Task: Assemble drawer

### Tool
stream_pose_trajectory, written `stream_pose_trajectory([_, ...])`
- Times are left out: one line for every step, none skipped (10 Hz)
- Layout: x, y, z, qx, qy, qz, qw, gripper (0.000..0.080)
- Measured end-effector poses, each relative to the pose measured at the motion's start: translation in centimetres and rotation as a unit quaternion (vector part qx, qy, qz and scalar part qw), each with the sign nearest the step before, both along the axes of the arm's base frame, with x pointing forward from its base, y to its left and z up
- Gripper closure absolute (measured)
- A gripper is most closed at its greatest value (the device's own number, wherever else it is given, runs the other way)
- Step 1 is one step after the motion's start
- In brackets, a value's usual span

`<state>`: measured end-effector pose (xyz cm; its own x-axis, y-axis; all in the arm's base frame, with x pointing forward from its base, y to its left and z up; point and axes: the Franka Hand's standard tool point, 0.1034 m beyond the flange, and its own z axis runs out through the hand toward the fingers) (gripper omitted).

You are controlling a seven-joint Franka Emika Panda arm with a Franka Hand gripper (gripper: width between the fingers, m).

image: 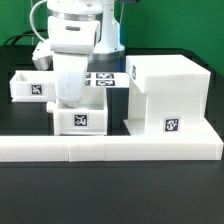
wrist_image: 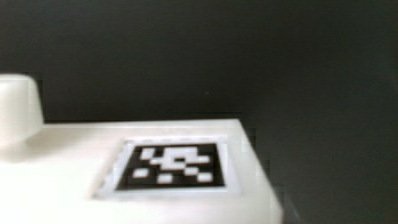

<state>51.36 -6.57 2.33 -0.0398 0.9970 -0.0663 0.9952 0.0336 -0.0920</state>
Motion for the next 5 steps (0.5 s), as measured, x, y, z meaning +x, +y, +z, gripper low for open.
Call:
stream_pose_trajectory([-0.03, -0.14, -0.01, -0.001, 0.001, 0.008, 1.000, 0.0757])
stream_pose_trajectory([-0.02, -0.11, -0.01, -0.001, 0.001, 0.002, 1.000, 0.0757])
stream_pose_trajectory([0.22, 0.09, 0.01, -0.001, 0.000, -0.001, 1.000, 0.0757])
stream_pose_trajectory([0.56, 0.30, 0.09, -0.001, -0.003, -0.002, 1.000, 0.0757])
stream_pose_trajectory([0.71, 0.18, 0.18, -0.002, -0.006, -0.006, 1.000, 0.0757])
